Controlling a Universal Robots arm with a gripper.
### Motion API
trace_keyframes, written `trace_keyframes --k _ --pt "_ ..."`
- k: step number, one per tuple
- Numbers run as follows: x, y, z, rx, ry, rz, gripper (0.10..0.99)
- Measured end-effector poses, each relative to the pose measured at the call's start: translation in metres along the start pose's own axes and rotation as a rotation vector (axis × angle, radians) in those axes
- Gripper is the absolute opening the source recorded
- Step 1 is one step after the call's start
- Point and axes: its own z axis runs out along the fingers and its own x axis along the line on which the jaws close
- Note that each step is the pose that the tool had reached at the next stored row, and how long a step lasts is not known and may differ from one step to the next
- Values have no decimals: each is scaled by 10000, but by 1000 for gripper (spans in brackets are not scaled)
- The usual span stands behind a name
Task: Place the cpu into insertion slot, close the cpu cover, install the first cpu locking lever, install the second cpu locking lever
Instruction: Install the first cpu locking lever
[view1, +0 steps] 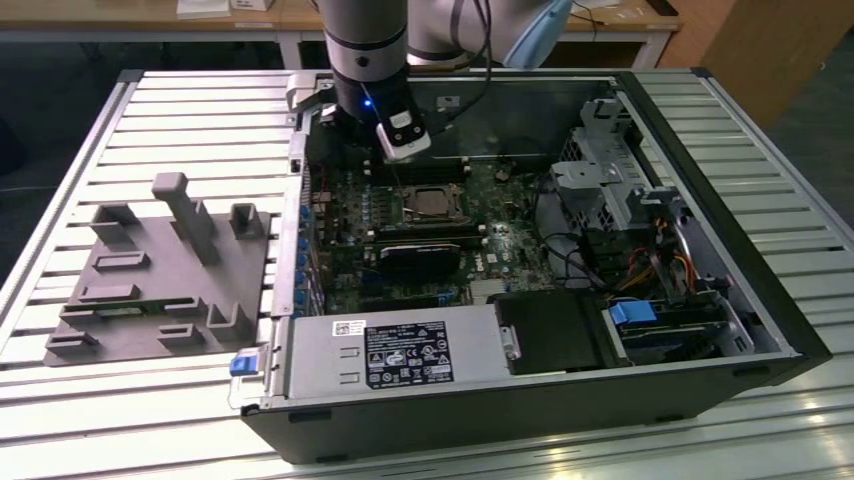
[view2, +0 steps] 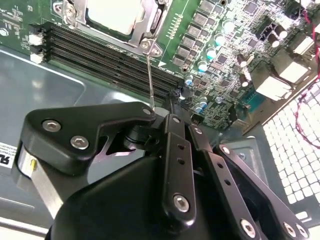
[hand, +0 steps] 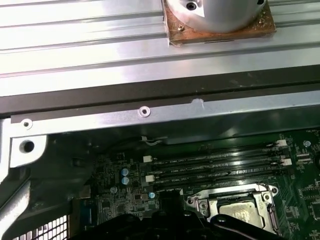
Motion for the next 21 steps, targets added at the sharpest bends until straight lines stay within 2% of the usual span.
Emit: trace_keyframes --k 5,17,21 --pt "-58 8 6 -56 8 3 102" --pt "-401 52 25 -61 6 10 102" --pt "-413 53 26 -61 6 10 102"
